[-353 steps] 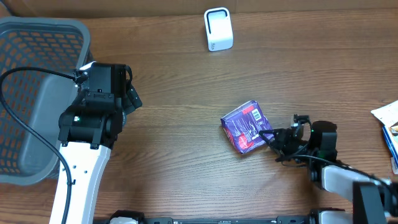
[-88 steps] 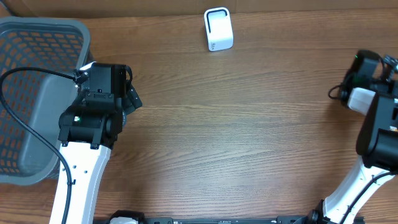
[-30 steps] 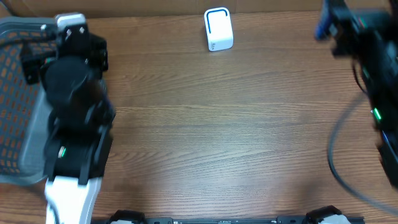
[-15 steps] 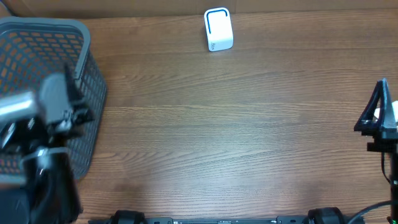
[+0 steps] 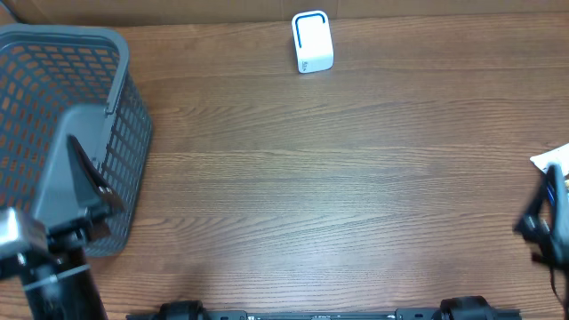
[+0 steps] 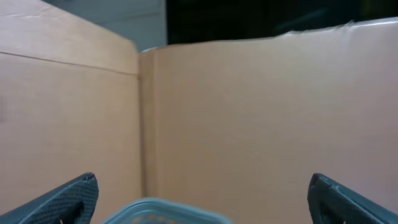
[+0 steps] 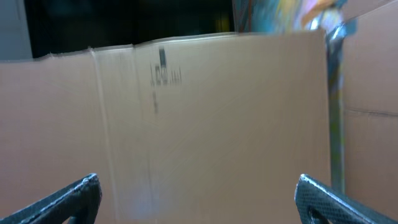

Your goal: Scan the item barcode

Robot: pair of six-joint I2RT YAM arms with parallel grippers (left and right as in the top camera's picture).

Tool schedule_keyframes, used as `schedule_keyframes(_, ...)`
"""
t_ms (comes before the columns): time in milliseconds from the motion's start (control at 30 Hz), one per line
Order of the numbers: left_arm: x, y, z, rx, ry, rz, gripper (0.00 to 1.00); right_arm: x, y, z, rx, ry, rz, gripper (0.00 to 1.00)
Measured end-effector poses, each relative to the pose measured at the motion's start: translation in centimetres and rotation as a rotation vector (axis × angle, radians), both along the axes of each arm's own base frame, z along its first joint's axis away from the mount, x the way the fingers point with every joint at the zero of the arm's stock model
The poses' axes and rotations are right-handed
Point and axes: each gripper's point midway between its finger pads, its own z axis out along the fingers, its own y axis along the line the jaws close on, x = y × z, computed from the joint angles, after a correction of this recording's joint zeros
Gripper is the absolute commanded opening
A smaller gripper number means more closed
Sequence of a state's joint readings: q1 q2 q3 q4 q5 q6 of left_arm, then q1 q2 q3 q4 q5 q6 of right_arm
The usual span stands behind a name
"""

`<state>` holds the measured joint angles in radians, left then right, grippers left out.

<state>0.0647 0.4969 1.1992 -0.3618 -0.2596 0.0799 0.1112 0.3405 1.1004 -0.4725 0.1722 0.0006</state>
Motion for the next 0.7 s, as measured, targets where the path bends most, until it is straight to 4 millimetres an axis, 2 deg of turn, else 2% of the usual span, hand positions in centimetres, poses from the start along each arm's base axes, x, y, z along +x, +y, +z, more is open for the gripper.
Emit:
schedule_keyframes(100,-1.1,-1.4,-0.3,-0.009,-0.045,-0.086,0.99,-3.0,-0.3,0.1,0.005,-0.052,-0.001,1.00)
schedule_keyframes(167,-1.6,-2.4,-0.2,-0.016,-0.066,-0.151,1.00,-4.1,-0.5,-0.1,0.006,-0.065,0.000,1.00)
schedule_keyframes(367,-1.2,-4.3,-1.5,-0.052,-0.024,-0.279,1.00,-6.1,-0.7,-0.1,0.015,-0.107,0.002,1.00)
schedule_keyframes(433,-1.9,-4.7,-1.4,-0.046,-0.039,-0.296,1.00,-6.4,-0.7,-0.3,0.022,-0.116,0.004,1.00)
schedule_keyframes(533,-4.3,-5.1,-1.4,-0.015,-0.071,-0.299,1.00,-6.9,-0.6,-1.4,0.038,-0.123,0.019,1.00)
schedule_keyframes(700,-10.1,-5.4,-1.4,0.043,-0.190,-0.274,0.99,-7.0,-0.5,-3.0,0.047,-0.122,0.033,1.00)
